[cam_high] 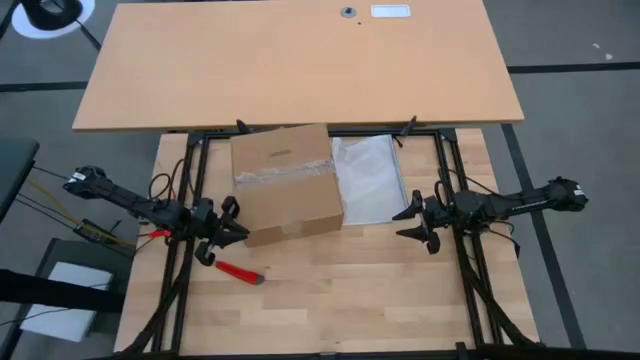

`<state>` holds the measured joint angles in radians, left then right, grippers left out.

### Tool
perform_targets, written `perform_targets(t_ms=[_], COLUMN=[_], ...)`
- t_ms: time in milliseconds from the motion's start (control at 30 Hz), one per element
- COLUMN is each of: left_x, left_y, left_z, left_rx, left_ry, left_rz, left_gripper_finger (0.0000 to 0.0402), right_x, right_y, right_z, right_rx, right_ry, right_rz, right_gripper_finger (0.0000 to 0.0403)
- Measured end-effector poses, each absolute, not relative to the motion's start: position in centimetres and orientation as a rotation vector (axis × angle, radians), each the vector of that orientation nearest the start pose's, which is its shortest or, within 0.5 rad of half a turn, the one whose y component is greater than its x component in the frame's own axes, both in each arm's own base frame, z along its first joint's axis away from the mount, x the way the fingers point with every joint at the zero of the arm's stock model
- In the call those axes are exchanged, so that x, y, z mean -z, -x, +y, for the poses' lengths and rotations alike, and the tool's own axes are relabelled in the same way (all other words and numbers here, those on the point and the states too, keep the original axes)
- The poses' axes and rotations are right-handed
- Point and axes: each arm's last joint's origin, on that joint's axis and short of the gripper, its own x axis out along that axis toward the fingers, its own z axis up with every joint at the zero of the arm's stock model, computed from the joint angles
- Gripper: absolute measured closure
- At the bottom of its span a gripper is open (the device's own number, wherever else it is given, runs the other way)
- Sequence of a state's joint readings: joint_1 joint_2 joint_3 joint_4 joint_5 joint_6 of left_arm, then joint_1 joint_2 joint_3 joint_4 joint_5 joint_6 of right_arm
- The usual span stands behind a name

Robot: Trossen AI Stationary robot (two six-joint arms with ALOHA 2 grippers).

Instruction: Unpack boxes

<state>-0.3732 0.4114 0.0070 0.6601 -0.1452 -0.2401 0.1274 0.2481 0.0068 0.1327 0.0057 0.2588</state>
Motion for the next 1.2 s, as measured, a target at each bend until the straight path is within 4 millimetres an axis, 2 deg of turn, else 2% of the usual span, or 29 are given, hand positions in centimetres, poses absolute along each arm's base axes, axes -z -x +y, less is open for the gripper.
perform_targets(t_ms=[967, 1100, 1200], left_x=[-19.5, -21.9, -23.1], left_y=[-11.3, -10.9, -10.5], left_z=[-4.0, -3.7, -3.2], left_rx=[0.258, 0.286, 0.216], left_ry=[0.315, 0.548, 0.713], left_rz=[-0.238, -0.391, -0.508], left_gripper_finger=[0.0339, 0.0339, 0.0339], right_x=[-15.8, -15.8, -15.8], right_y=[-11.2, -11.2, -11.2], right_z=[1.4, 1.4, 1.4], right_rx=[-0.107, -0.107, -0.107], right_ry=[-0.251, -0.251, -0.251], right_rz=[0.124, 0.123, 0.124], right_gripper_finger=[0.0175, 0.0175, 0.0175])
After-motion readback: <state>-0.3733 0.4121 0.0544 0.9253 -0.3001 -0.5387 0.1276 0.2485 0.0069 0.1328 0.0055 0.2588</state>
